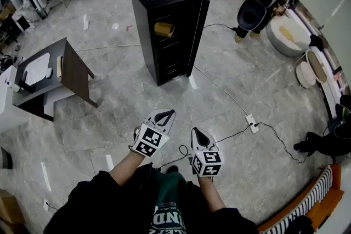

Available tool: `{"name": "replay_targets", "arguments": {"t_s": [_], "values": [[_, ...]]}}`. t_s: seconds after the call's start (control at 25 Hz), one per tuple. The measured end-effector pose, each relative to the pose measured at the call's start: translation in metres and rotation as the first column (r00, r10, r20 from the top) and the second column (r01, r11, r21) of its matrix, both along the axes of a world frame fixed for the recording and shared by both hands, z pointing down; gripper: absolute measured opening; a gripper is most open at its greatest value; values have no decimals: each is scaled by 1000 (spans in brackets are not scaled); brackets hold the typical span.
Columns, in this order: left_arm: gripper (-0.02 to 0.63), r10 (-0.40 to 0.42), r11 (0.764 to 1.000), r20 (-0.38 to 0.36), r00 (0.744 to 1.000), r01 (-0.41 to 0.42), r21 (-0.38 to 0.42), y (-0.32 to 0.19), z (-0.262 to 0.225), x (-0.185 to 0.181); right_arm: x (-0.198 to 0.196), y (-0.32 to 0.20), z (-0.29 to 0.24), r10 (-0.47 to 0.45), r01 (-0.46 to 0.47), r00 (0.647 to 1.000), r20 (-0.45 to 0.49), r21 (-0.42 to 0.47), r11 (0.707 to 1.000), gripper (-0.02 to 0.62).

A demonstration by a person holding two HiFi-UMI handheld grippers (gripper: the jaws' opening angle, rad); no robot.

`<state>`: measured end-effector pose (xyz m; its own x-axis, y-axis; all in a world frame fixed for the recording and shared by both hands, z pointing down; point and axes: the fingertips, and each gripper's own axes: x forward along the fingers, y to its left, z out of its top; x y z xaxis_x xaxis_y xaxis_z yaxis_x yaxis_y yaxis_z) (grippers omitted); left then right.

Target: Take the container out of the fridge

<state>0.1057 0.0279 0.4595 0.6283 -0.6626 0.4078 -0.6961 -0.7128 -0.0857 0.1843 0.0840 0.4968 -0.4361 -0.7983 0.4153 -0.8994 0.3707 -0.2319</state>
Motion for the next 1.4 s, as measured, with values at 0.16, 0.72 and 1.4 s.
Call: {"name": "replay_targets", "arguments": {"t_s": [0.16, 0.72, 1.4], "values": [[15, 19, 1000, -2, 1000, -19, -20, 17, 0, -36, -40, 11, -6, 2, -3, 1000, 14, 15, 1000, 34], [15, 25, 999, -6, 1000, -25, -41, 49, 6, -110, -100, 35, -14, 39, -38, 999, -4, 28, 999, 35], [15, 63, 998, -32, 997, -64, -30, 93, 5, -179, -167, 79, -19, 94, -93, 995, -37, 46, 995, 35]]}}
